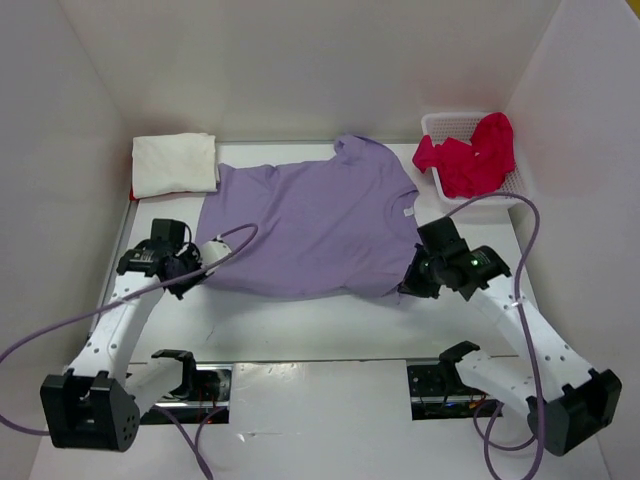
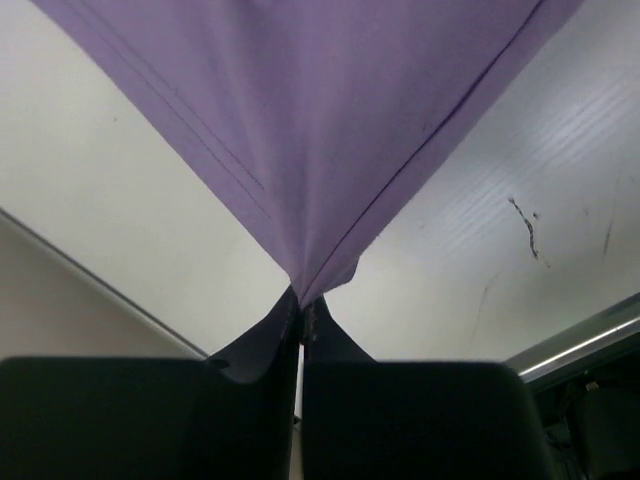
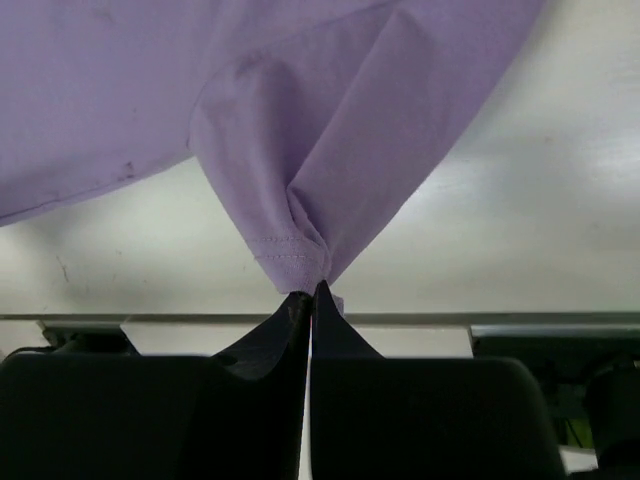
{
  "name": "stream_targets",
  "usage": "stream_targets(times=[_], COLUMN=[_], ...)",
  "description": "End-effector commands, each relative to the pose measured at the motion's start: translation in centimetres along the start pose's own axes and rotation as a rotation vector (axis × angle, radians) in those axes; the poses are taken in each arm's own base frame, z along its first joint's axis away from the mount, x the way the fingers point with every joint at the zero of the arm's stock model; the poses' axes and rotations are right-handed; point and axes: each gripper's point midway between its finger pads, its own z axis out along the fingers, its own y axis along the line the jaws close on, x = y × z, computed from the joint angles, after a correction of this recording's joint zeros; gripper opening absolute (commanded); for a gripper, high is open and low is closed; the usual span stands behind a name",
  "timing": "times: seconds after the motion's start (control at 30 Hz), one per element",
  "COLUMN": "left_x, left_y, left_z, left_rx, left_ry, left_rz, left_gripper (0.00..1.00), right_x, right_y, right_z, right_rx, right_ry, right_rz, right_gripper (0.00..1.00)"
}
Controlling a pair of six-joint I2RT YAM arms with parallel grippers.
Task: Fold and stack the t-shirts
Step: Flatten out the tshirt, then fold the flattened tshirt in 1/3 of the way
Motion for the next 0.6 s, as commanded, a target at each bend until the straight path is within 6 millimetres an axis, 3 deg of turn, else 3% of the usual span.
stream_targets(times=[0.0,0.07,0.13,0.37,0.43,0.57], left_x=[1.7,2.5,2.8,2.1,1.8,1.4], left_y=[-0.6,-1.2,-0.6,-0.4,0.0,1.0], left_z=[-2.2,-2.5,-3.1,-5.9,-5.7,-4.3], left_rx=[-0.046,-0.031,-0.074,-0.052,-0.056,-0.057], left_ry=[0.053,0.086,0.106,0.09,0.087,0.098], left_rz=[-0.048,-0.049,-0.068,0.006,0.019,0.019], left_gripper=[0.0,0.0,0.0,0.0,0.0,0.0], right_x=[0.3,0.8,1.8,3.9,3.6,0.8], right_y=[-0.7,-1.0,-1.0,-1.1,-1.3,-0.2], right_z=[-3.8,-5.3,-6.3,-7.5,-7.2,-5.8], right_rx=[-0.002,-0.008,-0.027,-0.072,-0.051,0.002], right_ry=[-0.043,-0.048,-0.004,0.068,0.065,0.016], right_rz=[0.044,0.056,0.056,0.042,0.043,-0.013], right_gripper=[0.0,0.0,0.0,0.0,0.0,0.0])
